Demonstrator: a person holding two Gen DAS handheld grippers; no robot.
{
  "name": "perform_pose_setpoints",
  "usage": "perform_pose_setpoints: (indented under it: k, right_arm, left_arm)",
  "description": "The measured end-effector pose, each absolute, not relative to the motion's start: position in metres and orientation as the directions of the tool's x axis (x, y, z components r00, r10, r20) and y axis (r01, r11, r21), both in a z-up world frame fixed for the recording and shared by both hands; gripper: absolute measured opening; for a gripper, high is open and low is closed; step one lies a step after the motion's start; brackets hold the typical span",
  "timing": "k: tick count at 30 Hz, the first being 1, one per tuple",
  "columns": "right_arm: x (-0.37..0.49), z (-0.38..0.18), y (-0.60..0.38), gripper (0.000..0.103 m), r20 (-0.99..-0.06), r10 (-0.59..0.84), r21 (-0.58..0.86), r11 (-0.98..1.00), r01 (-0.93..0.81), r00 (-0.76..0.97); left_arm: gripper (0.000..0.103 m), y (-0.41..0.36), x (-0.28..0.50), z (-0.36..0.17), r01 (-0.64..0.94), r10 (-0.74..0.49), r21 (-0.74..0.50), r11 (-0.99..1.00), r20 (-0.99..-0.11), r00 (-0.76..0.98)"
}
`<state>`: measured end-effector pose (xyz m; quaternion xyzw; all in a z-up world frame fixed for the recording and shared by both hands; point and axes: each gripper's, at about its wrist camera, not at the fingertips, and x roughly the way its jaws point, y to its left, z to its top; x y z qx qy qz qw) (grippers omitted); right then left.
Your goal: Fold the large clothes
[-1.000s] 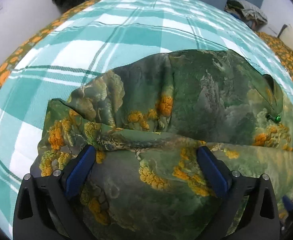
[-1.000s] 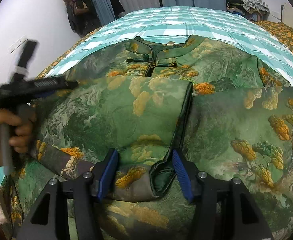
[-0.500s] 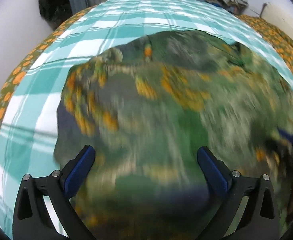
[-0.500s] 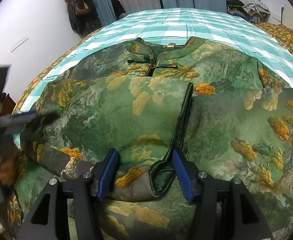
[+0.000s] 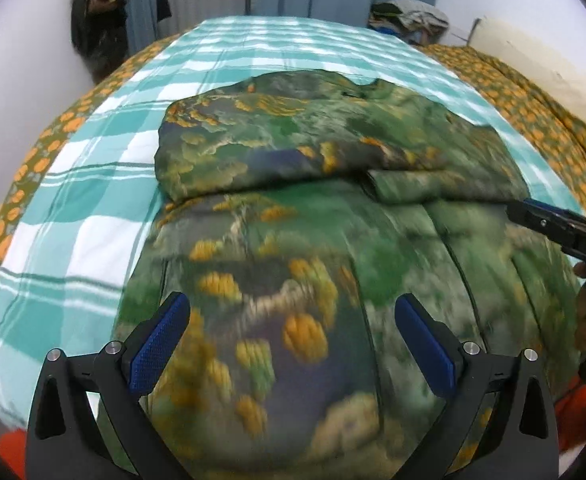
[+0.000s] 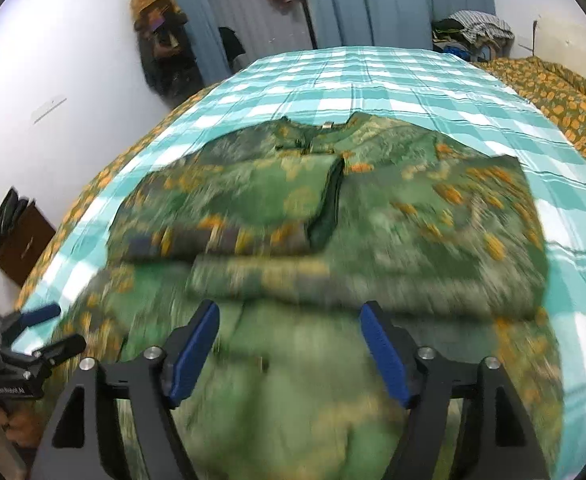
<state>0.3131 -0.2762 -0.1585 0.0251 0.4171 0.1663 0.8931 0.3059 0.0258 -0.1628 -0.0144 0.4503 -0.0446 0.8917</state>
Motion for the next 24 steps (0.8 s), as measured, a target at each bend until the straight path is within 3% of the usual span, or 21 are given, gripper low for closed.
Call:
perform_pose_setpoints:
  k: [9, 16, 24]
  right_arm:
    - [0.254, -0.142, -0.309, 0.075, -0.745, 0.258, 0.064, 0.945, -0.32, 0.615]
    - [0.243, -0.126, -0.366, 0.075, -0.737, 0.156, 0.044, 0.982, -0.184, 0.657]
    - [0.234, -0.13, -0.416, 0.075, -0.774, 0.062, -0.003, 0.995, -0.102, 0.63]
  left_arm:
    - [0.102, 0.049, 0.281, -0.135, 0.029, -0.062, -0.056, 0.998, -0.775, 0.629]
    - [0.102, 0.116, 0.269, -0.117, -0.133, 0.029, -0.081, 0.988, -0.742, 0.67]
    - [0.102, 0.17, 0.254, -0.128, -0.214, 0.062, -0.094, 0.972, -0.779, 0.624]
